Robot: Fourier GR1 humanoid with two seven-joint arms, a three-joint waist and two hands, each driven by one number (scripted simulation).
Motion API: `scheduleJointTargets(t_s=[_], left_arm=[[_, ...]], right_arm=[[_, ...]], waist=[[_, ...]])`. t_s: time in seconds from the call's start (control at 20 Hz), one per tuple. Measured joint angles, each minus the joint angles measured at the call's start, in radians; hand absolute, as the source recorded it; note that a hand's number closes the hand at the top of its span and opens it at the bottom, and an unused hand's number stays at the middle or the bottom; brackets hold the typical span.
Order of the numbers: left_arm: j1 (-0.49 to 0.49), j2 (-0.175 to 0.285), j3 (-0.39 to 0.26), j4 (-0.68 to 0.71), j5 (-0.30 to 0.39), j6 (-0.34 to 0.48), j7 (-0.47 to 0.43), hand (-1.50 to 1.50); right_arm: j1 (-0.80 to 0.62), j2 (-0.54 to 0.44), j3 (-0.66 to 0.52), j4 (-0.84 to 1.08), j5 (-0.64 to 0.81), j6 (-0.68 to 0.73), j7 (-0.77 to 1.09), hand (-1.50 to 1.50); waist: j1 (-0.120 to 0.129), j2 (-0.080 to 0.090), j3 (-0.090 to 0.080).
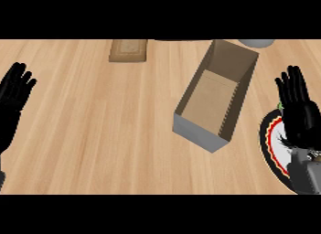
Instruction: Pick the eggplant from the plate and place it in the cardboard box
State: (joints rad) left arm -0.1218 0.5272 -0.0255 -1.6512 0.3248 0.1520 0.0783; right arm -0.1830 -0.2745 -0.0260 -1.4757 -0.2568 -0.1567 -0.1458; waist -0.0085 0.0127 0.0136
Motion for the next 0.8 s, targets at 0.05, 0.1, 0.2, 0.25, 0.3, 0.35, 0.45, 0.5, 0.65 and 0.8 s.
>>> scheduleJointTargets(t_s=[0.05,0.1,0.2,0.25,0.3,0.35,0.45,0.5,0.65,0.8], left_arm=[[-0.002,-0.006,-0.010,0.005,-0.011,-0.004,-0.004,0.00],[-0.009,-0.008,-0.028,0.003,-0.021,-0.012,-0.003,0.00],[-0.027,-0.012,-0.065,0.002,-0.040,-0.031,-0.006,0.00],[-0.033,-0.017,-0.089,0.001,-0.052,-0.039,-0.009,0.00],[-0.040,-0.018,-0.112,-0.001,-0.063,-0.052,-0.012,0.00],[-0.033,-0.021,-0.120,0.004,-0.063,-0.057,-0.008,0.00],[-0.040,-0.028,-0.150,-0.001,-0.069,-0.073,-0.009,0.00],[-0.045,-0.034,-0.168,-0.004,-0.074,-0.080,-0.007,0.00],[-0.053,-0.053,-0.218,0.002,-0.094,-0.092,-0.001,0.00],[-0.067,-0.083,-0.259,0.020,-0.115,-0.093,0.001,0.00]], right_arm=[[0.006,-0.012,0.004,0.010,0.006,0.007,0.020,-1.50],[0.000,-0.033,0.013,0.029,0.016,0.015,0.064,-1.50],[0.006,-0.099,0.044,0.086,0.042,0.062,0.160,-1.50],[0.015,-0.135,0.065,0.114,0.061,0.090,0.210,-1.50],[0.022,-0.173,0.089,0.142,0.080,0.119,0.267,-1.50],[-0.003,-0.156,0.034,0.126,0.054,0.071,0.241,-1.50],[0.016,-0.274,0.113,0.145,0.179,0.131,0.255,-1.50],[0.026,-0.334,0.152,0.157,0.241,0.160,0.262,-1.50],[0.040,-0.498,0.255,0.169,0.407,0.248,0.249,-1.50],[0.002,-0.625,0.325,0.161,0.528,0.329,0.214,-1.50]], waist=[[0.001,-0.003,-0.003],[0.002,-0.004,-0.006],[0.004,0.000,-0.010],[0.002,0.003,-0.012],[0.003,0.007,-0.014],[-0.026,-0.006,-0.008],[-0.011,0.007,-0.022],[-0.008,0.010,-0.023],[-0.001,0.008,-0.021],[0.011,0.003,-0.019]])
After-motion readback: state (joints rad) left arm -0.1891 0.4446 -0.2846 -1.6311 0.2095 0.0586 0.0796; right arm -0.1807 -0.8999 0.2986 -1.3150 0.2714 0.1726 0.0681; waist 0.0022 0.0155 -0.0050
